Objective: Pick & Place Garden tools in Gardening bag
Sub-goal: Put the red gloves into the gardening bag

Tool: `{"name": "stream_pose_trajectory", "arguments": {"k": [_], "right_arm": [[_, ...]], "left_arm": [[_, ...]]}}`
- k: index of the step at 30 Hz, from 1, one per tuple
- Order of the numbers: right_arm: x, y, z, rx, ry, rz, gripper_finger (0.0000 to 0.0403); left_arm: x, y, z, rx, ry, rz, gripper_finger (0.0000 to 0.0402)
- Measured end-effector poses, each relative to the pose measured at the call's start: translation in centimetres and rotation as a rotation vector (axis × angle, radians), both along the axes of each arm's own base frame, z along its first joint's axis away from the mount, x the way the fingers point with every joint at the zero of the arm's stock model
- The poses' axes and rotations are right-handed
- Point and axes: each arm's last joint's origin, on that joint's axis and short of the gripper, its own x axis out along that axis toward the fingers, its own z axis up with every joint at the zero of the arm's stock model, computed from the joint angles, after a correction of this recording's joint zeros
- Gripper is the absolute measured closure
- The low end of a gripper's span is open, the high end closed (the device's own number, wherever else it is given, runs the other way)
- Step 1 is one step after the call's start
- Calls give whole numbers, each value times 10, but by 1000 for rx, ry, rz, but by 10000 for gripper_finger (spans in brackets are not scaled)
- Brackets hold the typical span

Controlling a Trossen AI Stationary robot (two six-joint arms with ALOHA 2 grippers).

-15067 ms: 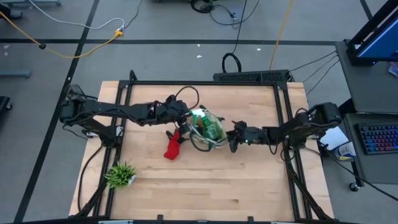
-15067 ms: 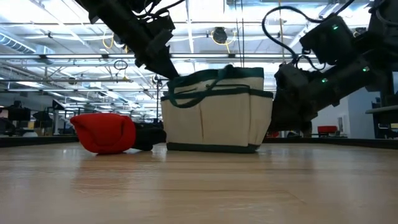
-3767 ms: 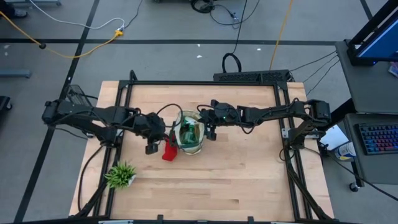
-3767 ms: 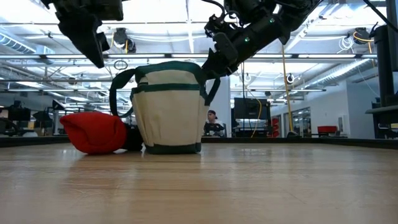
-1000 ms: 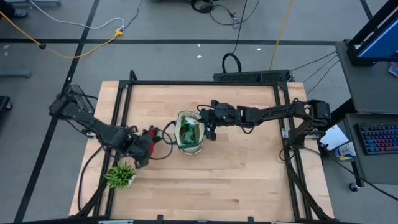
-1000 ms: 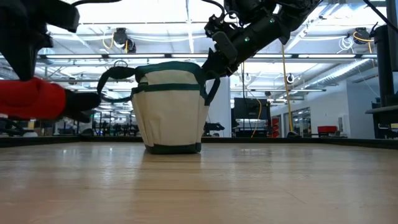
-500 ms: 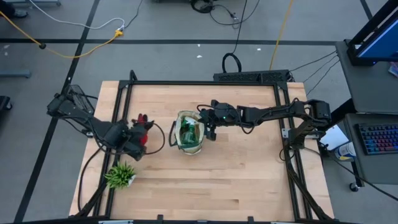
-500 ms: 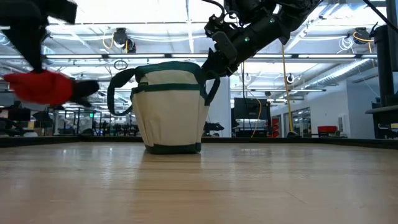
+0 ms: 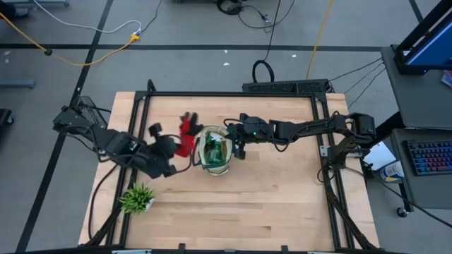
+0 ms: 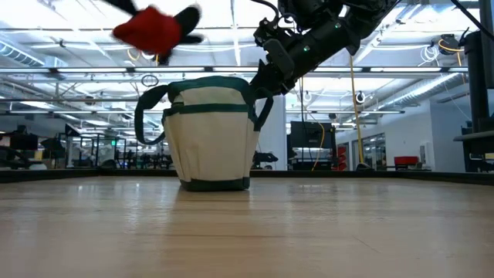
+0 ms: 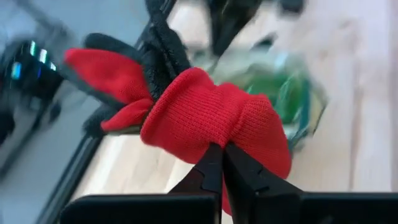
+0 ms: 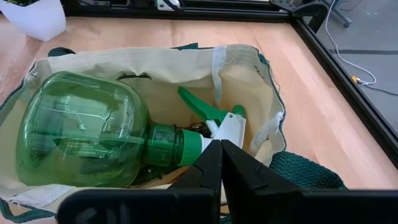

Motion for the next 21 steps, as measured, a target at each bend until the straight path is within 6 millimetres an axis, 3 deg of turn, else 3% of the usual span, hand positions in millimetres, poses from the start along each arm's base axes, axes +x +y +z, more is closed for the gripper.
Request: {"name": "stream_pose_trajectory", "arguments": {"k": [10, 21], "right_arm": [[0, 0, 0, 0, 0, 0, 403], [0, 0, 0, -1, -5, 0, 403]], "left_arm": [[28, 15, 13, 162, -75, -121, 396], [71, 38, -18, 173, 91, -140, 398]]}}
